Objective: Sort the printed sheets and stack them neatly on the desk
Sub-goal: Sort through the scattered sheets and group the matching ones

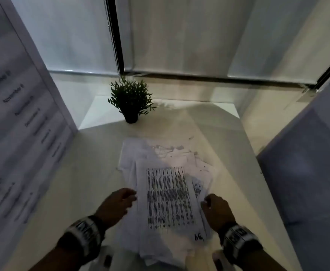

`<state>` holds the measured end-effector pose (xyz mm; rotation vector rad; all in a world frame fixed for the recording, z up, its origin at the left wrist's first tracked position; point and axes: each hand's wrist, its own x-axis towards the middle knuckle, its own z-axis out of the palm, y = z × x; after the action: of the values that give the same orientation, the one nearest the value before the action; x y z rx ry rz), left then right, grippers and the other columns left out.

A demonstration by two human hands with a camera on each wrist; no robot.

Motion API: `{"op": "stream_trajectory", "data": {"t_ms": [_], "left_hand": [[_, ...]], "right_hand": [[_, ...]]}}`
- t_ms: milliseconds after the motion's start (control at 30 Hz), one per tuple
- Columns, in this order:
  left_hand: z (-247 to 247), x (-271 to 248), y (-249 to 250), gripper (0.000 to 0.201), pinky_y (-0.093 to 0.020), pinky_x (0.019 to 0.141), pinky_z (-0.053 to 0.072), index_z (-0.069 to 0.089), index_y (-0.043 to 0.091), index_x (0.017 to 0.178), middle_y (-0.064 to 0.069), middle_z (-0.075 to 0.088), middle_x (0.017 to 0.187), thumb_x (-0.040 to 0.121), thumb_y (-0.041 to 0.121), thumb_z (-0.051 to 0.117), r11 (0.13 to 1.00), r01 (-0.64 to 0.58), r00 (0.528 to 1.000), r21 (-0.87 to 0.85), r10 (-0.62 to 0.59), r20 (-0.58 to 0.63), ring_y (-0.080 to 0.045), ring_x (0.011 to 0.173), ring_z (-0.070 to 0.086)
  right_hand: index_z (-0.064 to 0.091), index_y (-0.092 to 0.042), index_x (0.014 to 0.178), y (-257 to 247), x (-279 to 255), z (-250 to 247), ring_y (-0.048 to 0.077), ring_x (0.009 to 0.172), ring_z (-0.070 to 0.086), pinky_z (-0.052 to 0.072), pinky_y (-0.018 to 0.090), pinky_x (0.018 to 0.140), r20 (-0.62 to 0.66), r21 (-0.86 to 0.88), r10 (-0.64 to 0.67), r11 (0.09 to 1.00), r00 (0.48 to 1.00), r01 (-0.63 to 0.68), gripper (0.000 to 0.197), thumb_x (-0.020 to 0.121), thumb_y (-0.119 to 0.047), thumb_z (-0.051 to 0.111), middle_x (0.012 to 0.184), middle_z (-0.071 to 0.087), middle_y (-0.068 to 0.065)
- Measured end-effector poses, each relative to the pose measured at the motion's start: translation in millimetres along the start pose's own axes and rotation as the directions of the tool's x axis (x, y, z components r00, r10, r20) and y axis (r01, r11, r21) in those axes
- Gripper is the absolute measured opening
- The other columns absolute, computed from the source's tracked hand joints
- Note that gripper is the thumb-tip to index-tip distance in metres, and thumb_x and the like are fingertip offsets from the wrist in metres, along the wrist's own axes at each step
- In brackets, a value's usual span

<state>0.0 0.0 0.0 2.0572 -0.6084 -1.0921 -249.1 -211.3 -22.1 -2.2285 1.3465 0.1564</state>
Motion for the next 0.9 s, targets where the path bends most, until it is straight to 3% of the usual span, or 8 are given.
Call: {"op": "stream_trajectory", "data": {"t_ms": [100,233,400,500,567,667,767,900], "left_hand": [[27.3,32.4,-8.5,0.063,-0.031,0.114,0.03,0.026,0.009,0.15,-0.009,0.035,0.154,0.097,0.03,0.053,0.971,0.008,1.0,0.239,-0.011,0.01,-0.022,0.137,0.04],[50.9,51.2,-11.3,0.08,-0.036,0.121,0.012,-0.005,0.007,0.154,-0.014,0.006,0.161,0.099,0.038,0.044,0.925,0.153,0.987,0.347,-0.125,-0.1,-0.031,0.147,0.016],[51.0,57.2,-6.6,0.062,-0.041,0.114,0.031,0.026,0.017,0.149,-0.01,0.044,0.146,0.091,0.024,0.05,0.973,0.054,0.976,0.226,-0.003,-0.22,-0.03,0.129,0.045],[50.2,49.9,-4.7,0.05,-0.045,0.107,0.032,0.028,0.027,0.144,-0.009,0.05,0.135,0.096,0.028,0.042,0.899,0.223,0.954,0.377,-0.122,-0.272,-0.031,0.123,0.047],[52.2,43.2,-0.8,0.043,-0.041,0.103,0.037,0.032,0.023,0.139,-0.012,0.051,0.13,0.097,0.033,0.038,0.853,0.214,0.964,0.476,-0.105,-0.245,-0.029,0.116,0.05],[54.4,42.9,-2.7,0.038,-0.032,0.087,0.052,0.038,0.016,0.129,-0.01,0.061,0.122,0.097,0.035,0.046,0.955,0.127,0.976,0.27,-0.071,-0.207,-0.021,0.093,0.06],[50.1,41.3,-10.6,0.045,-0.019,0.091,0.041,0.042,0.017,0.139,-0.001,0.054,0.136,0.098,0.033,0.049,0.99,0.095,0.982,0.102,-0.076,-0.172,-0.011,0.102,0.052],[54.1,35.0,-21.0,0.058,-0.023,0.092,0.042,0.056,0.014,0.13,-0.005,0.059,0.13,0.093,0.056,0.045,0.964,0.205,0.973,0.166,-0.183,-0.139,-0.018,0.108,0.057]], "right_hand": [[0.051,-0.01,0.126,-20.0,15.0,19.2,0.028,0.121,0.052,0.041,0.031,0.099,0.066,0.088,0.223,0.97,0.973,-0.228,0.046,0.094,-0.043,0.05,0.129,0.053,0.013],[0.039,-0.01,0.141,-35.5,23.2,29.1,0.03,0.131,0.043,0.035,0.034,0.109,0.043,0.195,0.273,0.941,0.961,-0.276,0.055,0.094,-0.036,0.051,0.142,0.043,0.014],[0.03,-0.018,0.15,-57.3,33.5,29.9,0.021,0.14,0.035,0.022,0.026,0.114,0.029,0.382,0.024,0.923,0.999,-0.033,0.059,0.096,-0.015,0.053,0.153,0.037,0.002],[0.031,-0.01,0.148,-63.0,39.1,27.3,0.026,0.13,0.048,0.036,0.027,0.105,0.031,0.531,0.144,0.836,0.989,-0.139,0.068,0.089,-0.01,0.065,0.143,0.049,0.008],[0.036,-0.01,0.146,-64.3,40.8,32.3,0.027,0.124,0.054,0.042,0.03,0.102,0.071,0.611,0.189,0.767,0.979,-0.193,0.071,0.084,-0.009,0.07,0.139,0.053,0.009],[0.048,-0.012,0.138,-62.6,41.0,38.7,0.024,0.114,0.06,0.048,0.031,0.099,0.098,0.617,0.127,0.771,0.987,-0.16,0.054,0.087,-0.005,0.063,0.131,0.061,0.009],[0.054,-0.013,0.132,-51.5,40.8,34.5,0.02,0.102,0.061,0.049,0.028,0.092,0.123,0.629,0.06,0.767,0.991,-0.124,0.045,0.088,-0.009,0.061,0.122,0.065,0.006],[0.053,-0.026,0.131,-40.1,36.2,37.5,0.021,0.111,0.059,0.049,0.031,0.095,0.243,0.566,-0.056,0.819,0.968,-0.095,0.044,0.089,-0.013,0.057,0.121,0.062,-0.003]]}}
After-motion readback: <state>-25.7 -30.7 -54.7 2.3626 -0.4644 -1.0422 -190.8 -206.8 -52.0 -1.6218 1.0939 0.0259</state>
